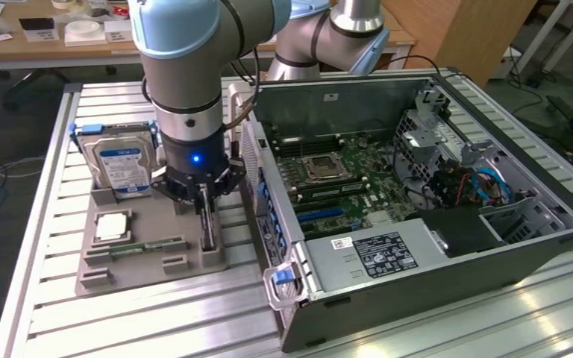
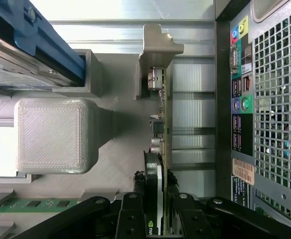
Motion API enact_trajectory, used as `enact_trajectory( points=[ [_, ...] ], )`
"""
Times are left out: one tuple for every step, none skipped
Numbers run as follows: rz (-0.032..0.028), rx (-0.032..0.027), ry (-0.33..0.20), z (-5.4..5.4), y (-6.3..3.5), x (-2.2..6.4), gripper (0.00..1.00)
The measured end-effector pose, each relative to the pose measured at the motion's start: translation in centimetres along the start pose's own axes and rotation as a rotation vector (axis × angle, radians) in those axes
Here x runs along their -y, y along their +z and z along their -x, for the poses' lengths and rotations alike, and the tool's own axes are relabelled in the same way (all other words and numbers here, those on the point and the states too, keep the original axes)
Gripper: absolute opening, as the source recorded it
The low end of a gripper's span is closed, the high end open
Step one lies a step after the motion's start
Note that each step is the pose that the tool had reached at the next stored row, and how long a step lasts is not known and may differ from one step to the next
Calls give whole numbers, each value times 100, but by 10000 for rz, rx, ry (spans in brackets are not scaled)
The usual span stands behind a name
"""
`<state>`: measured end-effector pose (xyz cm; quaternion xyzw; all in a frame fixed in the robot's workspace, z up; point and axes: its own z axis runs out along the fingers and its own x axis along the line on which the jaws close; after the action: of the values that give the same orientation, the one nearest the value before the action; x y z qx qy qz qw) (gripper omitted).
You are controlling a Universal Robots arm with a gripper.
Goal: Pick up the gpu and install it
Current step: 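Pick up the gpu and move the gpu toward the slot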
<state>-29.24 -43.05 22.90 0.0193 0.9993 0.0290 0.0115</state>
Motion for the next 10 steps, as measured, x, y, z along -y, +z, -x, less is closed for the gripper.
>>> enact_trajectory(
  points=[
    [2,2,0,0,-2,0,27],
    [0,0,0,0,-10,0,27],
    [-1,0,0,0,-23,-1,27],
    [0,0,0,1,-37,-2,27],
    [0,0,0,1,-54,-3,27],
    [0,0,0,1,-72,-4,27],
    [1,1,0,2,-90,-5,27],
    [1,0,0,2,-111,-7,27],
    [1,0,-1,3,-131,-8,27],
    [3,0,-1,3,-151,-9,27]
  ],
)
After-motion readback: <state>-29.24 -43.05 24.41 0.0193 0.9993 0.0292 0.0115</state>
